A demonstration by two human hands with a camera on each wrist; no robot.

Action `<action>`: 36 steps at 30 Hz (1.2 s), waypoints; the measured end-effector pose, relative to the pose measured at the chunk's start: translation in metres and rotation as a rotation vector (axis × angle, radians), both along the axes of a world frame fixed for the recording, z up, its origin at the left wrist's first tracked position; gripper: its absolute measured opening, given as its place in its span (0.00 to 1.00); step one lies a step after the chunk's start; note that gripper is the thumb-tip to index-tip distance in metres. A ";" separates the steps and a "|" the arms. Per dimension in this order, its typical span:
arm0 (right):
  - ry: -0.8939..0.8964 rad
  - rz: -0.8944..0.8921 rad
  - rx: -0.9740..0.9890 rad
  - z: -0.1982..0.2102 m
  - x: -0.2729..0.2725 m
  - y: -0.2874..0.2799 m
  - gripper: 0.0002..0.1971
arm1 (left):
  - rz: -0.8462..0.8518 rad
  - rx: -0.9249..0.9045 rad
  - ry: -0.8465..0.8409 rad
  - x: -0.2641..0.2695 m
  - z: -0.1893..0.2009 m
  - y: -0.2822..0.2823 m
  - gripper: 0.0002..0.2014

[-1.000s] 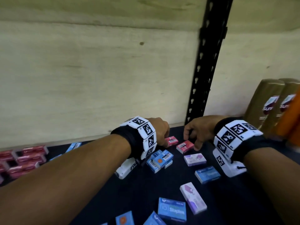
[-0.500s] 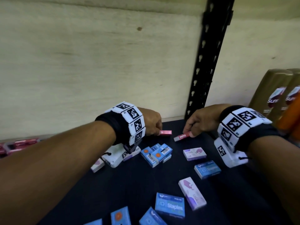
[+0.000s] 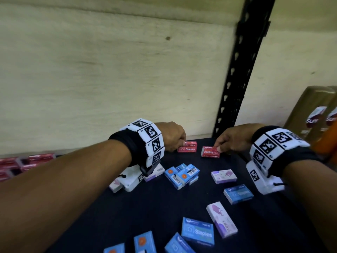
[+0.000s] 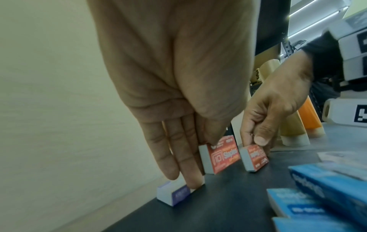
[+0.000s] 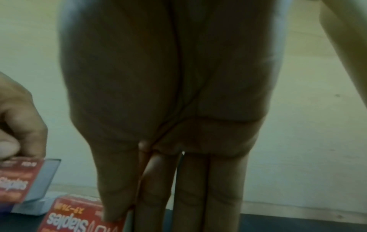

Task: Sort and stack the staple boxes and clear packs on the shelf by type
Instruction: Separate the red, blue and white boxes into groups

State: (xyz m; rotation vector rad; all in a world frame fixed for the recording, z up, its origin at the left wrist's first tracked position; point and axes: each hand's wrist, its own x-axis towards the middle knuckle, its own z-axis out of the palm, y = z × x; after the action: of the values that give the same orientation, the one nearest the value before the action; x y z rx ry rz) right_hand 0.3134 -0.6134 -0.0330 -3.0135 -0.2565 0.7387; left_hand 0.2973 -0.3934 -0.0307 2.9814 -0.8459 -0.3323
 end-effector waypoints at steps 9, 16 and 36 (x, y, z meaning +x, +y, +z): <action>-0.134 -0.068 0.037 0.006 -0.010 0.025 0.10 | 0.070 0.006 0.014 -0.035 0.041 0.060 0.15; -0.142 0.055 0.269 0.037 -0.040 0.094 0.08 | 0.170 0.049 -0.028 -0.093 0.070 0.132 0.15; -0.143 0.550 0.028 0.067 -0.197 0.325 0.11 | 0.507 0.207 0.047 -0.276 0.061 0.286 0.13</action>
State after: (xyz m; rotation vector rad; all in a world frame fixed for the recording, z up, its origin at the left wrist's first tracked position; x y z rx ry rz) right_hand 0.1159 -0.2885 0.0336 -2.9828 -1.1171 0.5238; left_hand 0.0211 -0.1076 0.0303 3.2102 -0.0349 -0.4863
